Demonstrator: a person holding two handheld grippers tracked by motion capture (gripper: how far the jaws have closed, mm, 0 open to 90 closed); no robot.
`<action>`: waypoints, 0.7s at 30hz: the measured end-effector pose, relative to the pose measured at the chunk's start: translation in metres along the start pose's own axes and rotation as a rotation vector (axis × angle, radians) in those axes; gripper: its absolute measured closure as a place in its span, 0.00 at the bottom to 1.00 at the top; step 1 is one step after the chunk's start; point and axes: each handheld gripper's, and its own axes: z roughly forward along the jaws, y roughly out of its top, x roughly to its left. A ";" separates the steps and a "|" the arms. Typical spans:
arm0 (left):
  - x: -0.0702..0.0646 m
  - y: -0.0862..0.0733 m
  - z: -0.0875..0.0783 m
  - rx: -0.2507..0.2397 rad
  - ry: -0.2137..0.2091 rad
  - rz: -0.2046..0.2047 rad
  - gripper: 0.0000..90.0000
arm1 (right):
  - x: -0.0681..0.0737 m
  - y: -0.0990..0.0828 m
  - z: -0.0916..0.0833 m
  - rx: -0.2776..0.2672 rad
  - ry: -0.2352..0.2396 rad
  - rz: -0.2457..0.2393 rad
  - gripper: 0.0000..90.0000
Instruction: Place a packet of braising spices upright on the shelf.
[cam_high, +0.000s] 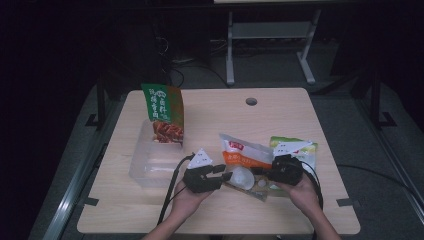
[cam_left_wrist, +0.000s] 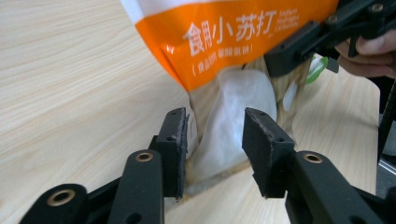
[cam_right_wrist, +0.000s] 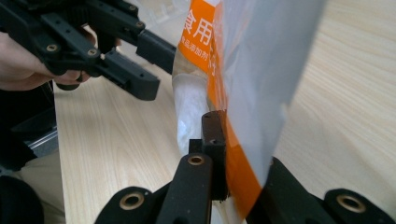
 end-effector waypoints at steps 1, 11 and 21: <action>0.000 -0.001 -0.003 0.002 0.005 0.009 0.66 | 0.000 0.000 0.000 -0.004 -0.001 -0.003 1.00; -0.009 -0.012 -0.021 0.001 0.026 0.055 0.60 | 0.005 0.011 -0.004 -0.030 -0.038 -0.014 1.00; -0.010 -0.027 -0.030 0.020 0.024 0.068 0.56 | 0.005 0.027 -0.001 -0.031 -0.044 -0.026 1.00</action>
